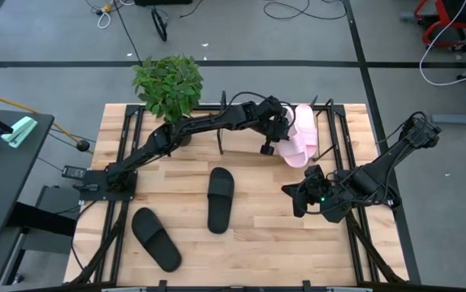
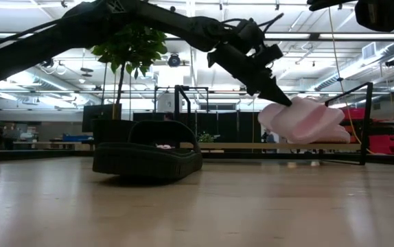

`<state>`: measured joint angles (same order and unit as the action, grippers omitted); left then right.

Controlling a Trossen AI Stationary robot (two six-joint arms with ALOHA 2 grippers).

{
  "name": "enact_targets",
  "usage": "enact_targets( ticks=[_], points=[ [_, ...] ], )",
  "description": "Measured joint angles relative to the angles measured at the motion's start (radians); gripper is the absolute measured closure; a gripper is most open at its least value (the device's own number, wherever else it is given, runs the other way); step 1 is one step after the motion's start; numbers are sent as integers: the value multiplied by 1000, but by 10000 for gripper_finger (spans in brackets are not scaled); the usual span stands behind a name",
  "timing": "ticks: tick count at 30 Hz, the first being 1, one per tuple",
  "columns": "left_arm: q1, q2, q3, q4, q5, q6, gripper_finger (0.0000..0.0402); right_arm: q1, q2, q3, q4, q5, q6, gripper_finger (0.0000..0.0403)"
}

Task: Pick and place slides into the shelf
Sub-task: Put the pink slide on the shelf

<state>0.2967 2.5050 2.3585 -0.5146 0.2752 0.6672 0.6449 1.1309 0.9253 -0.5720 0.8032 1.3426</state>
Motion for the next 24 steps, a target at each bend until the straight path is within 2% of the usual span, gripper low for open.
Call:
enact_targets(
  ticks=[6, 19, 24],
  points=[
    [29, 0, 0, -76, 5, 3, 396, 0, 0, 0, 0, -6, 0, 360],
    [77, -58, -5, -128, 144, 0, 398, -1, 0, -1, -9, -12, 0, 360],
    [78, -60, -4, -195, 153, 57, 395, -1, 0, -1, -10, -12, 0, 360]
  ],
)
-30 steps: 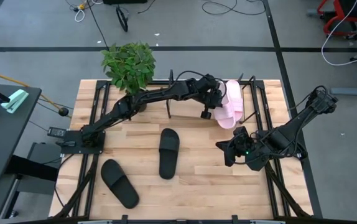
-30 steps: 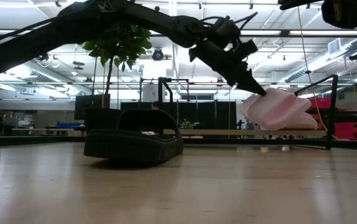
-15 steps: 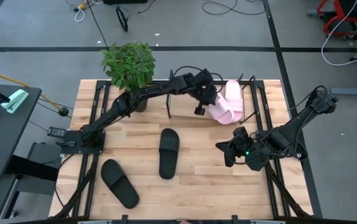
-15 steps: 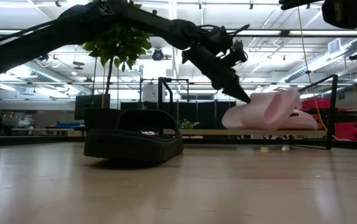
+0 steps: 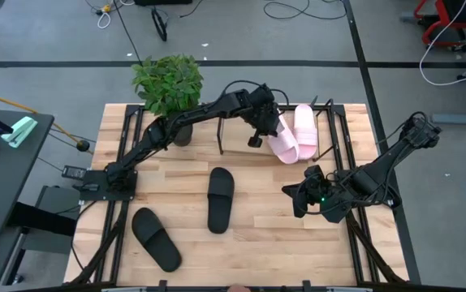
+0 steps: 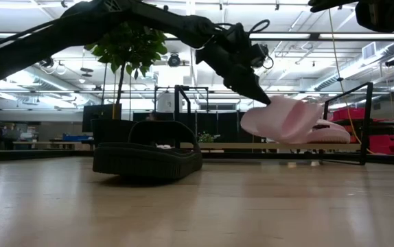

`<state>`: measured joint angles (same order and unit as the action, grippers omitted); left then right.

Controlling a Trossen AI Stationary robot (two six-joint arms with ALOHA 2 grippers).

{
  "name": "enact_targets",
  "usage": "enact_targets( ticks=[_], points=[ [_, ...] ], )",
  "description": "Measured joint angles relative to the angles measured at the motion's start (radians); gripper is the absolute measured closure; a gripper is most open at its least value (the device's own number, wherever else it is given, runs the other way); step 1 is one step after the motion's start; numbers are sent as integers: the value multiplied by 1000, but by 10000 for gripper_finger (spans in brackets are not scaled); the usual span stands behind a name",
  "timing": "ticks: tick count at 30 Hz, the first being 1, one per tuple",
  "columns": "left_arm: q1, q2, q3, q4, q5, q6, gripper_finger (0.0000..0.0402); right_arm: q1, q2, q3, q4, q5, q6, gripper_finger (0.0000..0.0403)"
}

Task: Pick and place slides into the shelf
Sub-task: Put the pink slide on the shelf

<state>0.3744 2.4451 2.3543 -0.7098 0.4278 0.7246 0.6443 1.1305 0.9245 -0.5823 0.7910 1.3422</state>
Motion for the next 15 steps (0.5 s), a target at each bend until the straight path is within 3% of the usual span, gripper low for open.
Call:
enact_targets(
  ticks=[15],
  points=[
    [48, -59, 2, -64, 18, 76, 397, 0, 2, 0, 3, 2, 16, 360]
  ],
)
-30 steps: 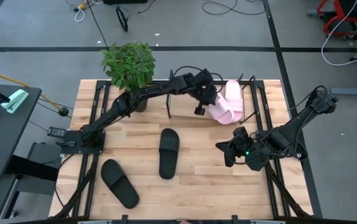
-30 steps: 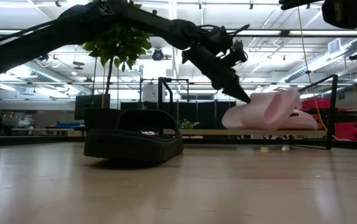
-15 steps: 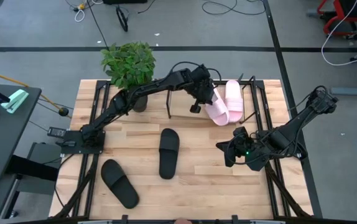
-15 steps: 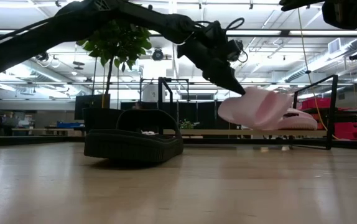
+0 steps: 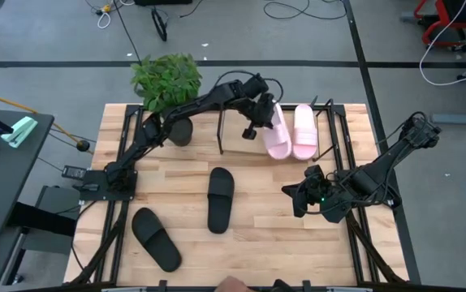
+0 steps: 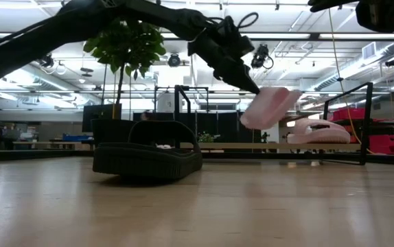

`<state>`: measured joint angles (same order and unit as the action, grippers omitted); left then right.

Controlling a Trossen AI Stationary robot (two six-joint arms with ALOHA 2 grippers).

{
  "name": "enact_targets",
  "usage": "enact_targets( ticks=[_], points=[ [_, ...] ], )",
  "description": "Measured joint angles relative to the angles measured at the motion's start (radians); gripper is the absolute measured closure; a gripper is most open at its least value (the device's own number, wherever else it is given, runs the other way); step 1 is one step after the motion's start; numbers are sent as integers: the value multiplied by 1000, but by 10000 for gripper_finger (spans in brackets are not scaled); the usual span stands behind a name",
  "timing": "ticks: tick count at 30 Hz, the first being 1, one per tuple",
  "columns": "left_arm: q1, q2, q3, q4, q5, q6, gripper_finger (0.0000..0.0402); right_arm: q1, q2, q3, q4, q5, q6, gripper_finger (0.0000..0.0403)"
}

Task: Pick and place slides into the shelf
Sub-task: Put the pink slide on the shelf

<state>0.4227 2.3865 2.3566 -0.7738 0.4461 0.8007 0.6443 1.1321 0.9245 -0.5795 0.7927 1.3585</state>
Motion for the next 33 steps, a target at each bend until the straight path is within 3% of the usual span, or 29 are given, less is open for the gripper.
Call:
enact_targets(
  ticks=[11, 33],
  points=[
    [-7, -4, -4, -79, 10, 86, 396, 0, 1, 0, -7, 0, 1, 360],
    [-9, 2, -10, -35, 23, 128, 397, 0, 1, 0, -6, -1, 4, 360]
  ],
)
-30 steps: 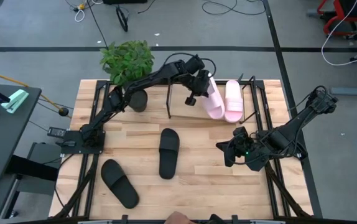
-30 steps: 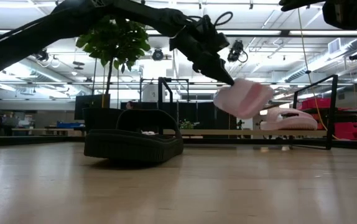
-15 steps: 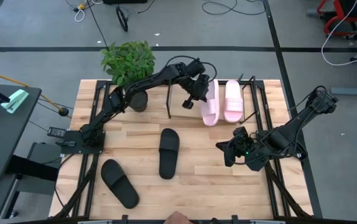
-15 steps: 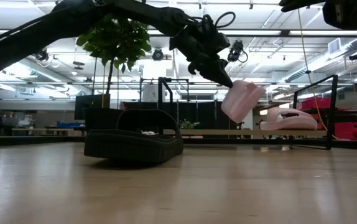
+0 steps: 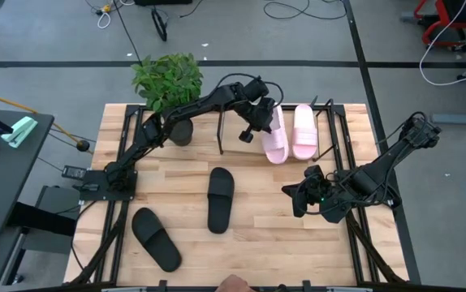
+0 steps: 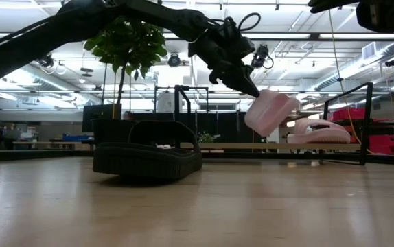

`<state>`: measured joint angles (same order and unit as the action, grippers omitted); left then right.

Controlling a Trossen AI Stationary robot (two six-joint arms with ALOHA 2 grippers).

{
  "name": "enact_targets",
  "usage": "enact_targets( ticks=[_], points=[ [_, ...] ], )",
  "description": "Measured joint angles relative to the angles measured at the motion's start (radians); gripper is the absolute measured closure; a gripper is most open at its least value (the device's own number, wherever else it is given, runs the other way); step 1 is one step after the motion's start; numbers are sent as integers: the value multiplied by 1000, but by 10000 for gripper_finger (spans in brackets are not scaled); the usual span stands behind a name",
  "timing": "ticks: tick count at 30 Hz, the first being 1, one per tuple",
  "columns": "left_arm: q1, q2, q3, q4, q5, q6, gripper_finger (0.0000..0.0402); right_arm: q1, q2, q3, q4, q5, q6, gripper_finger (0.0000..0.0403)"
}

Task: Pick and place slides into the shelf
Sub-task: Put the pink slide on the shelf

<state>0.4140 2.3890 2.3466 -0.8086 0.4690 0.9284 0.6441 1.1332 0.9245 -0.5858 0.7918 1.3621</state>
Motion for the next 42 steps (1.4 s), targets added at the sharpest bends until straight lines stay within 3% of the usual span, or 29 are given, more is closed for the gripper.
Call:
enact_targets(
  ticks=[21, 34, 42],
  points=[
    [-5, 65, 2, 52, 6, -4, 396, 0, 0, 1, 7, -1, 0, 360],
    [-4, 64, 10, -20, 19, 32, 396, 0, 0, 1, 7, 0, 0, 360],
    [0, 66, 9, 82, 14, 26, 397, 0, 0, 1, 2, 0, 0, 360]
  ],
)
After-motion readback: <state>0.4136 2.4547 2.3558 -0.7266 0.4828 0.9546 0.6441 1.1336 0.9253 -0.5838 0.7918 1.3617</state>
